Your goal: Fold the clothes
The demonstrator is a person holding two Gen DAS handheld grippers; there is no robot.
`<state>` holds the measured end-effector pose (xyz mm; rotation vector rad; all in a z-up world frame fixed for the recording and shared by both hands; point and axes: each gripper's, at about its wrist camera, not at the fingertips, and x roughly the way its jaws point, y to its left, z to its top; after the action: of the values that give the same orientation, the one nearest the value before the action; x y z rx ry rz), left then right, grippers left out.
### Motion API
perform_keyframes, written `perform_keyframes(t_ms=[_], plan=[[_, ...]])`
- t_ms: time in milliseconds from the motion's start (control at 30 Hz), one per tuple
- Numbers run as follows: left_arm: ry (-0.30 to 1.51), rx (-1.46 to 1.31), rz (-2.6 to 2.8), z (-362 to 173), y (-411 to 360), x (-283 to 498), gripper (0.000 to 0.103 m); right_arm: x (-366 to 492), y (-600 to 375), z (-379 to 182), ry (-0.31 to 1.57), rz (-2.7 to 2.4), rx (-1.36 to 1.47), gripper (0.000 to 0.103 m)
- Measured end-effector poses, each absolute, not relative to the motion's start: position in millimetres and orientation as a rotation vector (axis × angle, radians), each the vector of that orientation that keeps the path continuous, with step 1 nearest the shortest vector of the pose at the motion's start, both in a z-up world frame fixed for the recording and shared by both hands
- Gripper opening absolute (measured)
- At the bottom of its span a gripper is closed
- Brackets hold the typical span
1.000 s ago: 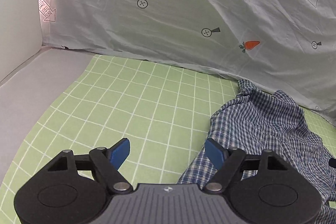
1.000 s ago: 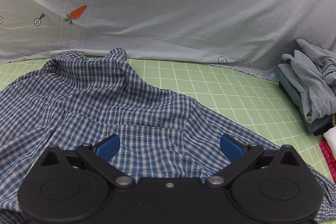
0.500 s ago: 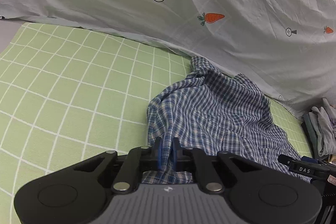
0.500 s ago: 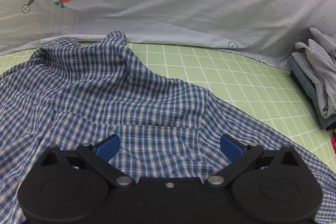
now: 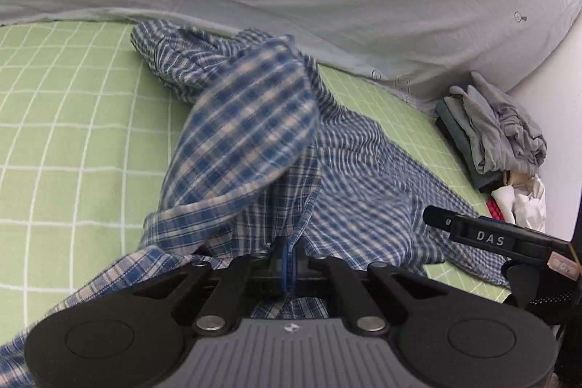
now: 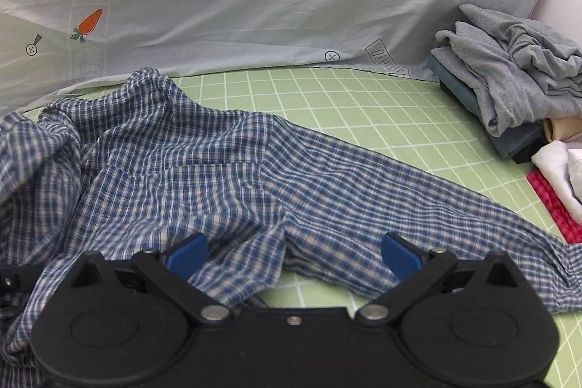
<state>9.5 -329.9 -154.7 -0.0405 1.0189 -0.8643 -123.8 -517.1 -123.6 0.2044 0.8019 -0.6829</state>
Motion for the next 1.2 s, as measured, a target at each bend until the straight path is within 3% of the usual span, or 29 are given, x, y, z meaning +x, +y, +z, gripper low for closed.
perform_keyframes(t_ms=[267,467,600,700,967,1133,1167,1200], plan=[[0.875,-0.062,-0.855,-105,-303,-9,0.014,-144,-496,-150,0.895,-0.586,0.203,0.103],[0.764,-0.178,-0.706,-69,-248,-6,0.017,-138,-491,-168,0.933,-0.568,0.211,0.103],[0.818,-0.173,-0.66,-79,-229,10,0.021,-142,-494,-174,0.913,-0.582,0.276,0.103],[0.889,-0.145,-0.728,-91,-226,19,0.043,-145,-495,-176,0.886,-0.603,0.311,0.103],[0.91,0.015,-0.805,-112,-253,37,0.049,-150,-485,-182,0.783,-0.655,0.292,0.103],[0.901,0.101,-0.892,-119,-271,44,0.046,-151,-482,-185,0.721,-0.697,0.284,0.103],[0.903,0.098,-0.886,-119,-272,47,0.034,-150,-482,-185,0.715,-0.703,0.284,0.103],[0.905,0.088,-0.881,-120,-271,50,0.009,-150,-483,-185,0.71,-0.709,0.284,0.103]])
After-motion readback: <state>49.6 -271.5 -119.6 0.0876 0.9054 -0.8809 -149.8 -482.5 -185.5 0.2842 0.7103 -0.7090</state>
